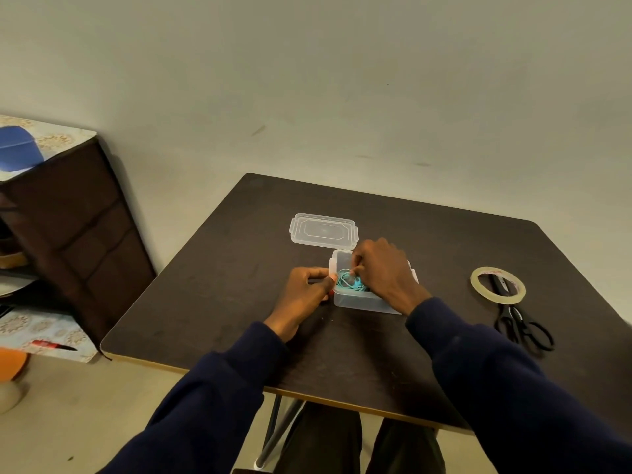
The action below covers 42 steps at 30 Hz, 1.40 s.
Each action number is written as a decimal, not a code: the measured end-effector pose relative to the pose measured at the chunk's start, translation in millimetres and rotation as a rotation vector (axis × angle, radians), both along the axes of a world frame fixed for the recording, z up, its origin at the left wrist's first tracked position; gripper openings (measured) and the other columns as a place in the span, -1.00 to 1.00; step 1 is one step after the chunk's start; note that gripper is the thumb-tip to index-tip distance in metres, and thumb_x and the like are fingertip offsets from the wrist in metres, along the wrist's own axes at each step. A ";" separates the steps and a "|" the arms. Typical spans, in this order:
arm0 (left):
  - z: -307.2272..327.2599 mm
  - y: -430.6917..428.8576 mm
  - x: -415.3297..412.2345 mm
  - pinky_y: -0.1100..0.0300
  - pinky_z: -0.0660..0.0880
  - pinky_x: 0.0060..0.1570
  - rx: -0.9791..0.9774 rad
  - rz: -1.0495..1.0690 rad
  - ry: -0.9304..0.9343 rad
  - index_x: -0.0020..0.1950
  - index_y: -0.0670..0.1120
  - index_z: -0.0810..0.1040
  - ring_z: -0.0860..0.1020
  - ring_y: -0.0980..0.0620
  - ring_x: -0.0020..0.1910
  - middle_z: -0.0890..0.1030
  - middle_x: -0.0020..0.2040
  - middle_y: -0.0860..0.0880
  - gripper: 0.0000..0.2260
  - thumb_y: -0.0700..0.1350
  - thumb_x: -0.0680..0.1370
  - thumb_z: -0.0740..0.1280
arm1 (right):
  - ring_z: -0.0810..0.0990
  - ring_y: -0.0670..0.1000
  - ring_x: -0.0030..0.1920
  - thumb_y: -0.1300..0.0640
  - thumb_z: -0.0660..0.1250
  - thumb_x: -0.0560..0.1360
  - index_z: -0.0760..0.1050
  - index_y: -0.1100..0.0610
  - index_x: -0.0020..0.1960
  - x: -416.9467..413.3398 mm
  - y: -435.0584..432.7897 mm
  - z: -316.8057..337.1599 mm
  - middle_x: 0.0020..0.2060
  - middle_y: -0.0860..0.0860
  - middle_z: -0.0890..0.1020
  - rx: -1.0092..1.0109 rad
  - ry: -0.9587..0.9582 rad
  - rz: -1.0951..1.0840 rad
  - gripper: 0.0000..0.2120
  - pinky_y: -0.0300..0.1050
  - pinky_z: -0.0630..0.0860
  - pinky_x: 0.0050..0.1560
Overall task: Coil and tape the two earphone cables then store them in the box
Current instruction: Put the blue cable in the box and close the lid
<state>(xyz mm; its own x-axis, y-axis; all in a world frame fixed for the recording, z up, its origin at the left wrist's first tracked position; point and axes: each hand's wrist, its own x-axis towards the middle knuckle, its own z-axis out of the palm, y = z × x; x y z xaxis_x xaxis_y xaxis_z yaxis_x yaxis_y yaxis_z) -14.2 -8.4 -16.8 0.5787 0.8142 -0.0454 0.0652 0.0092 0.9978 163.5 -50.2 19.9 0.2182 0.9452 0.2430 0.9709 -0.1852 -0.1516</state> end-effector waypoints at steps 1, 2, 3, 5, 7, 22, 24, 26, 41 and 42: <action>0.0 0.2 -0.2 0.23 0.65 -0.02 -0.002 0.000 0.001 -0.09 0.17 0.62 0.69 0.20 -0.06 0.70 -0.16 0.22 -0.83 -0.09 0.63 0.35 | 0.65 -0.04 -0.09 0.00 0.40 0.55 0.63 0.11 0.04 0.1 -0.5 0.4 0.01 0.06 0.70 0.006 0.011 0.003 -0.81 -0.12 0.61 -0.04; -0.2 0.5 -0.4 0.22 0.65 -0.01 -0.002 -0.001 0.001 -0.09 0.17 0.62 0.69 0.18 -0.05 0.70 -0.16 0.22 -0.83 -0.09 0.63 0.35 | 0.66 -0.04 -0.09 0.00 0.39 0.56 0.64 0.11 0.05 0.4 -1.3 0.8 0.00 0.06 0.70 0.010 0.023 0.006 -0.80 -0.13 0.62 -0.04; -0.5 0.7 -0.4 0.21 0.65 0.01 -0.003 -0.002 0.002 -0.09 0.17 0.62 0.69 0.16 -0.04 0.70 -0.15 0.21 -0.84 -0.09 0.63 0.35 | 0.65 -0.05 -0.10 0.00 0.38 0.56 0.64 0.13 0.07 0.9 -2.6 1.0 0.00 0.06 0.70 0.015 0.035 0.008 -0.78 -0.13 0.62 -0.03; -0.7 0.7 -0.7 0.17 0.64 0.05 -0.008 -0.001 0.006 -0.07 0.17 0.61 0.68 0.11 0.00 0.69 -0.09 0.18 -0.85 -0.08 0.62 0.36 | 0.65 -0.05 -0.12 0.00 0.38 0.56 0.66 0.14 0.08 3.8 -5.6 1.9 -0.01 0.06 0.71 0.031 0.065 0.000 -0.77 -0.13 0.64 -0.03; -0.8 0.9 -0.8 0.14 0.64 0.08 -0.015 0.003 0.008 -0.03 0.15 0.61 0.67 0.10 0.03 0.68 -0.04 0.13 -0.87 -0.09 0.62 0.36 | 0.65 -0.06 -0.16 0.02 0.40 0.55 0.67 0.14 0.07 7.5 -8.0 4.5 -0.03 0.05 0.72 0.057 0.095 -0.011 -0.78 -0.12 0.66 -0.07; -8.4 -0.4 0.7 0.18 0.65 0.01 -0.019 0.065 -0.044 -0.05 0.19 0.63 0.69 0.13 0.00 0.70 -0.15 0.26 -0.86 -0.09 0.59 0.41 | 0.54 -0.17 -0.31 0.20 0.41 0.54 0.69 0.17 0.00 47.5 -48.6 10.6 -0.10 0.10 0.72 0.172 0.239 -0.172 -0.90 -0.47 0.39 -0.31; -8.6 -0.6 0.5 0.18 0.64 0.02 -0.016 0.070 -0.055 -0.03 0.19 0.63 0.69 0.13 0.00 0.70 -0.13 0.25 -0.86 -0.08 0.58 0.42 | 0.54 -0.13 -0.29 0.18 0.40 0.55 0.68 0.21 0.03 50.3 -54.8 10.3 -0.08 0.14 0.71 0.179 0.257 -0.195 -0.87 -0.38 0.46 -0.25; -8.6 -0.4 0.0 0.20 0.64 0.00 -0.017 0.066 -0.072 0.00 0.19 0.63 0.69 0.16 0.00 0.71 -0.10 0.24 -0.86 -0.09 0.57 0.42 | 0.59 -0.03 -0.23 0.15 0.41 0.56 0.67 0.23 0.05 51.3 -60.7 11.0 -0.08 0.14 0.71 0.182 0.273 -0.230 -0.83 -0.25 0.52 -0.15; 1.5 25.6 -7.2 0.24 0.64 -0.08 -0.064 -0.011 -0.033 0.01 0.06 0.68 0.71 0.09 -0.03 0.73 -0.05 0.09 -0.90 -0.13 0.55 0.44 | 0.57 -0.23 -0.32 0.15 0.46 0.51 0.67 0.19 0.09 45.6 -72.7 4.1 -0.21 0.01 0.68 0.184 0.467 -0.291 -0.81 -0.48 0.43 -0.45; 1.9 29.7 -7.4 0.22 0.65 -0.06 -0.067 0.013 -0.024 -0.01 0.04 0.68 0.72 0.06 -0.03 0.74 -0.04 0.05 -0.92 -0.13 0.56 0.43 | 0.58 -0.22 -0.29 0.14 0.47 0.50 0.66 0.19 0.11 47.3 -73.4 5.3 -0.14 0.04 0.70 0.185 0.471 -0.291 -0.79 -0.47 0.45 -0.41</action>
